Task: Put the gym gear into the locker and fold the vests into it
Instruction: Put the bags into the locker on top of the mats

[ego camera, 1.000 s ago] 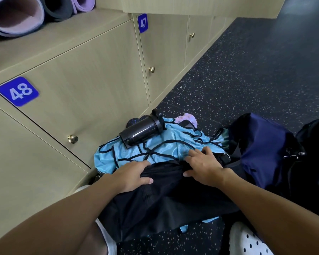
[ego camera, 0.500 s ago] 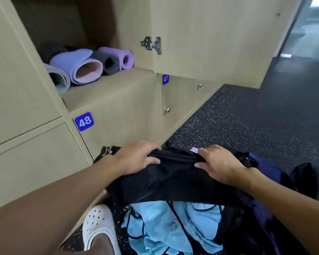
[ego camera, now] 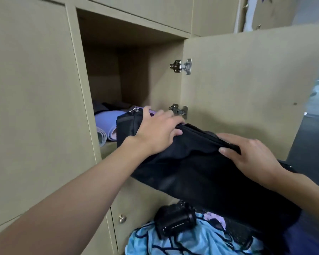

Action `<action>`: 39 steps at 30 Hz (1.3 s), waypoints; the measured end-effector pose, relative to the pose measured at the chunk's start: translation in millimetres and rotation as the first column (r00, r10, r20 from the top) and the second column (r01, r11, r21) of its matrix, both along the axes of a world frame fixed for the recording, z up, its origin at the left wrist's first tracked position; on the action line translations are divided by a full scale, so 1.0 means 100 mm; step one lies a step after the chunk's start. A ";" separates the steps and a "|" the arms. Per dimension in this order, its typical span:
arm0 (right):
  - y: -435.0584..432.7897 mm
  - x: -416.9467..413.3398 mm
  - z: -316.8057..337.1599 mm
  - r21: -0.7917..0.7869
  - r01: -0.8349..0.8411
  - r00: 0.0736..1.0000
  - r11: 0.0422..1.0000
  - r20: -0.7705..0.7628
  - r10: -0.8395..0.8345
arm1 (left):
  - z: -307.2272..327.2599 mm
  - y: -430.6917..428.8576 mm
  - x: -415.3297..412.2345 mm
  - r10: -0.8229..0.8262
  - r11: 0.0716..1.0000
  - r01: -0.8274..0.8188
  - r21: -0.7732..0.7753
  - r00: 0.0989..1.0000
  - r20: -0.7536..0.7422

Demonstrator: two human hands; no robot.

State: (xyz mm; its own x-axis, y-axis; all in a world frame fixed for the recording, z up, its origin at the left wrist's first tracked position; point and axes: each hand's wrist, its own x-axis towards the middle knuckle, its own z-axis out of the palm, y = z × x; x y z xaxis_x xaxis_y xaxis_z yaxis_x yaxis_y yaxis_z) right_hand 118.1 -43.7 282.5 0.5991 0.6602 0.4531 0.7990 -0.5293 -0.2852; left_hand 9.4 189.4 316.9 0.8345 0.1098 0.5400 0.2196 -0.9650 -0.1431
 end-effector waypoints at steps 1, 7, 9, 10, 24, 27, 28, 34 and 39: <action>0.07 0.07 0.06 0.040 -0.012 1.000 0.999 0.002 0.012 | 0.09 0.06 0.07 0.007 1.000 -0.007 -0.022 1.000 0.011; 0.46 0.39 0.36 0.271 -0.057 0.998 0.961 -0.022 0.065 | 0.58 0.37 0.38 0.048 0.998 -0.046 -0.034 0.997 0.067; 0.58 0.48 0.44 0.309 -0.070 0.995 0.948 -0.039 0.087 | 0.70 0.45 0.45 0.064 0.998 -0.064 0.000 0.994 0.085; 0.64 0.52 0.48 0.324 -0.080 0.994 0.943 -0.047 0.100 | 0.75 0.48 0.48 0.070 0.997 -0.072 0.016 0.992 0.100; 1.79 0.94 0.99 0.459 -0.154 0.949 0.875 -0.178 0.260 | 0.87 1.29 0.75 0.204 0.979 -0.201 -0.032 0.972 0.121; 2.11 0.99 1.04 0.512 -0.150 0.943 0.846 -0.183 0.278 | 0.80 1.45 0.79 0.261 0.964 -0.254 -0.079 0.960 0.103; 2.25 1.01 1.06 0.536 -0.145 0.943 0.832 -0.179 0.280 | 0.78 1.50 0.80 0.274 0.960 -0.265 -0.092 0.956 0.107; 3.02 1.36 0.88 0.426 0.046 0.850 0.904 -0.492 0.188 | 0.31 1.75 0.83 0.392 0.818 -0.315 -0.481 0.918 0.065; 3.22 1.57 0.44 0.291 -0.008 0.824 0.957 -0.540 0.171 | -0.15 1.84 0.90 0.498 0.649 -0.380 -0.659 0.867 -0.009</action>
